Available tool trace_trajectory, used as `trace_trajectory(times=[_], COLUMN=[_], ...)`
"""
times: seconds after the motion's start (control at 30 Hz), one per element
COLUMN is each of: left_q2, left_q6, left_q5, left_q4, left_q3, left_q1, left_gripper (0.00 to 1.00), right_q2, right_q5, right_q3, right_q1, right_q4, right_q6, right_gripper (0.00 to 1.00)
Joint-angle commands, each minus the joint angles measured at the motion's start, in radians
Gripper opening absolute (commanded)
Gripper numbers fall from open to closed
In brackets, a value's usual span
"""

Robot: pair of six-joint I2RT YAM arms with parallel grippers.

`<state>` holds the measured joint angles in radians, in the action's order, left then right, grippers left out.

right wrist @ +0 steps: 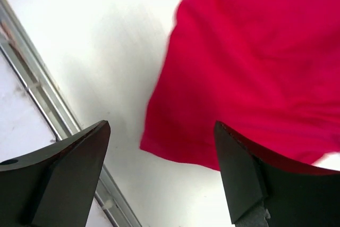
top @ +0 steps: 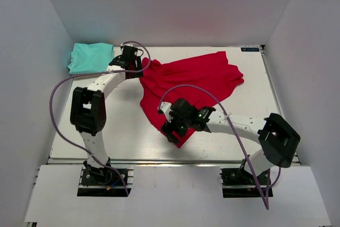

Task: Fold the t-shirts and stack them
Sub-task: Flatten out the tshirt

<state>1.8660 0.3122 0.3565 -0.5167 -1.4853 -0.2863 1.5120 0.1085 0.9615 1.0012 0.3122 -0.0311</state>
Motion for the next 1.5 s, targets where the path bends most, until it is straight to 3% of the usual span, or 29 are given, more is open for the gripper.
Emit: trace_trajectory(times=[0.0, 0.3, 0.73, 0.77, 0.9, 0.93, 0.97, 1.0, 1.2, 1.23, 1.47], left_q2=[0.085, 0.117, 0.317, 0.329, 0.357, 0.337, 0.319, 0.299, 0.007, -0.032, -0.307], left_q6=[-0.039, -0.061, -0.081, -0.081, -0.081, -0.081, -0.081, -0.081, -0.053, -0.053, -0.012], left_q5=[-0.105, -0.22, -0.235, -0.235, -0.289, -0.31, -0.324, -0.335, -0.335, -0.335, -0.311], left_q4=[0.029, 0.179, 0.21, 0.21, 0.199, 0.199, 0.199, 0.21, 0.21, 0.198, 0.166], left_q3=[-0.052, 0.056, -0.105, -0.115, -0.145, -0.13, -0.115, -0.083, 0.054, 0.063, 0.018], left_q1=[0.004, 0.013, 0.042, 0.042, 0.042, 0.042, 0.042, 0.042, 0.042, 0.042, 0.042], left_gripper=[0.88, 0.85, 0.83, 0.81, 0.44, 0.23, 0.08, 0.0, 0.0, 0.0, 0.0], right_q2=[0.03, 0.099, 0.149, 0.155, 0.152, 0.149, 0.12, 0.11, -0.116, -0.145, -0.361], right_q5=[-0.017, -0.069, -0.105, -0.14, -0.165, -0.185, -0.202, -0.214, -0.407, -0.497, -0.757], right_q3=[-0.023, -0.059, -0.11, -0.116, -0.127, -0.127, -0.13, -0.132, -0.08, -0.07, 0.159], right_q1=[0.034, 0.102, 0.105, 0.108, 0.103, 0.102, 0.102, 0.099, 0.09, 0.076, -0.007], right_q4=[-0.068, -0.093, -0.101, -0.091, -0.085, -0.085, -0.09, -0.096, -0.099, -0.099, -0.11], right_q6=[-0.018, -0.02, 0.023, 0.023, 0.048, 0.051, 0.06, 0.06, 0.073, 0.082, -0.011], right_gripper=[0.84, 0.81, 0.7, 0.68, 0.29, 0.13, 0.05, 0.0, 0.0, 0.0, 0.0])
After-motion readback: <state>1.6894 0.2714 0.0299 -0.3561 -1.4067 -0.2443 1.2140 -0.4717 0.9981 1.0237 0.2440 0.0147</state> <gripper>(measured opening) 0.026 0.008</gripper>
